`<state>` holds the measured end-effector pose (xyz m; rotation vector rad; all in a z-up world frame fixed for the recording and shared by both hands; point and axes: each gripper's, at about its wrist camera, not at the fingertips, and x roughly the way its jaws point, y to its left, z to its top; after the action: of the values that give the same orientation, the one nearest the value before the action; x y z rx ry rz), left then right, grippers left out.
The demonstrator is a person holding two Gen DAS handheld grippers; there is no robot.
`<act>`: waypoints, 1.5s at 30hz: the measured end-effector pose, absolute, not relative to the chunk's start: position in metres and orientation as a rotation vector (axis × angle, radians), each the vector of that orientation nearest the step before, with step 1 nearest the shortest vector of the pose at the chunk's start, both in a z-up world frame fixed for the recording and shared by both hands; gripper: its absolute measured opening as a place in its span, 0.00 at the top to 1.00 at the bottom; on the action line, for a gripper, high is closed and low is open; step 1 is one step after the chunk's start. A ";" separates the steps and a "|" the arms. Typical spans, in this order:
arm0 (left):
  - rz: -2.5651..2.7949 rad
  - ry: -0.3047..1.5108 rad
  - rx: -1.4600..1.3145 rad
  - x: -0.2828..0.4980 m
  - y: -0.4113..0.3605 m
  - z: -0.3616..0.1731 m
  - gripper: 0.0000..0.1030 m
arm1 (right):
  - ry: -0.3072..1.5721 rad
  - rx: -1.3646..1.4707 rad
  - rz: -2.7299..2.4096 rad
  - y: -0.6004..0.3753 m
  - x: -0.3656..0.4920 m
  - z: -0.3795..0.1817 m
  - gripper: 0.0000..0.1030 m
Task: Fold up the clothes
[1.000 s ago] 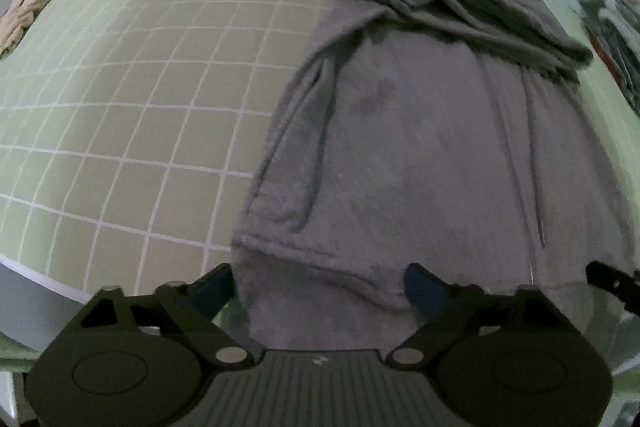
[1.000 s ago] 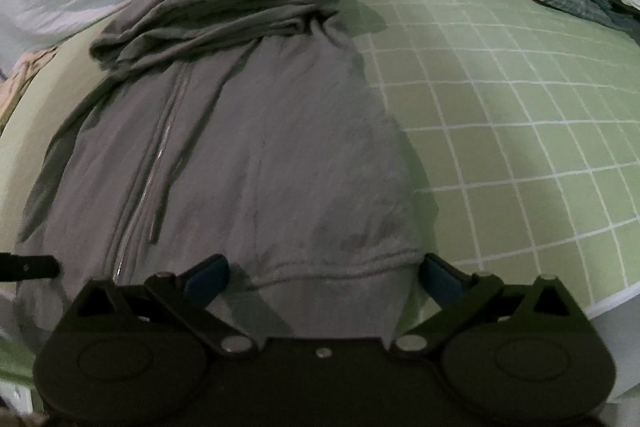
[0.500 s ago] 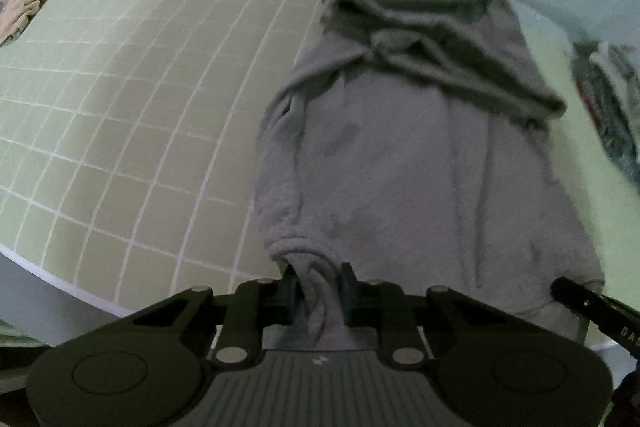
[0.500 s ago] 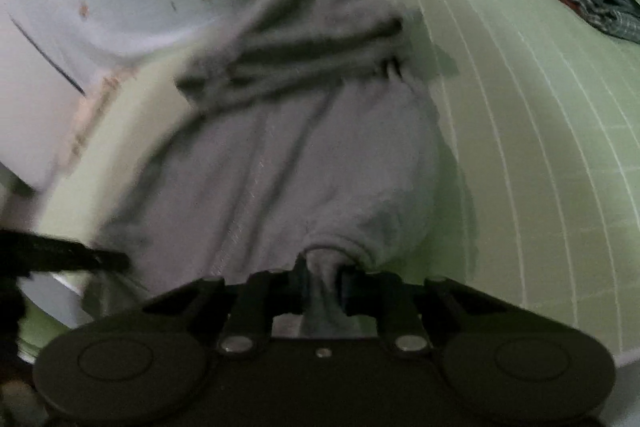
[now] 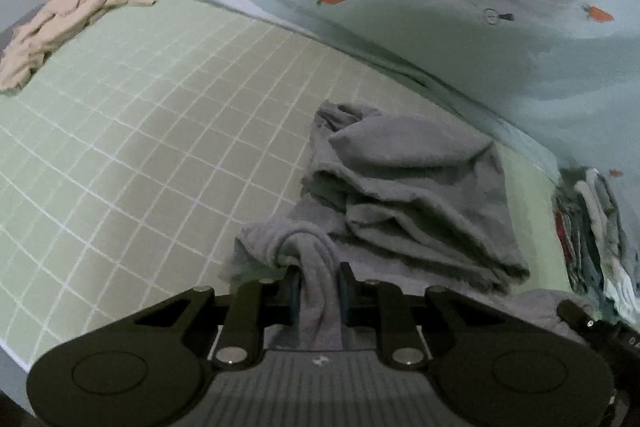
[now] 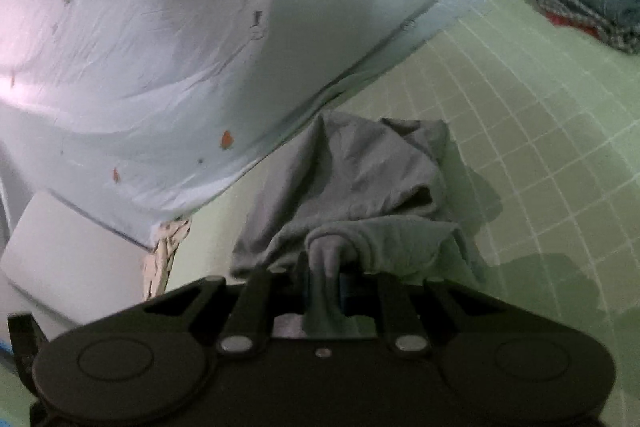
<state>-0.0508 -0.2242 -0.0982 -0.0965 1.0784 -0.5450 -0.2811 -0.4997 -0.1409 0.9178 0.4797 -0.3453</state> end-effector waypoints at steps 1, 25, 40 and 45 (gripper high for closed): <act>-0.542 1.090 -0.107 -0.045 -0.226 -0.101 0.80 | 0.495 0.918 -0.355 -0.503 -0.276 -0.143 0.87; -0.403 1.045 -0.102 0.061 -0.262 -0.120 0.15 | 0.676 0.742 -0.731 -0.585 -0.222 -0.163 0.08; -0.461 1.097 0.053 0.046 -0.302 -0.149 0.15 | 0.698 0.410 -0.660 -0.561 -0.160 -0.156 0.05; -0.455 1.097 0.101 0.059 -0.324 -0.158 0.08 | 0.649 0.244 -0.616 -0.571 -0.120 -0.146 0.27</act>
<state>0.0591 -0.3238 -0.1575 0.1008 1.0971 -0.4550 -0.1200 -0.5710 -0.1460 0.2438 0.6493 -0.6157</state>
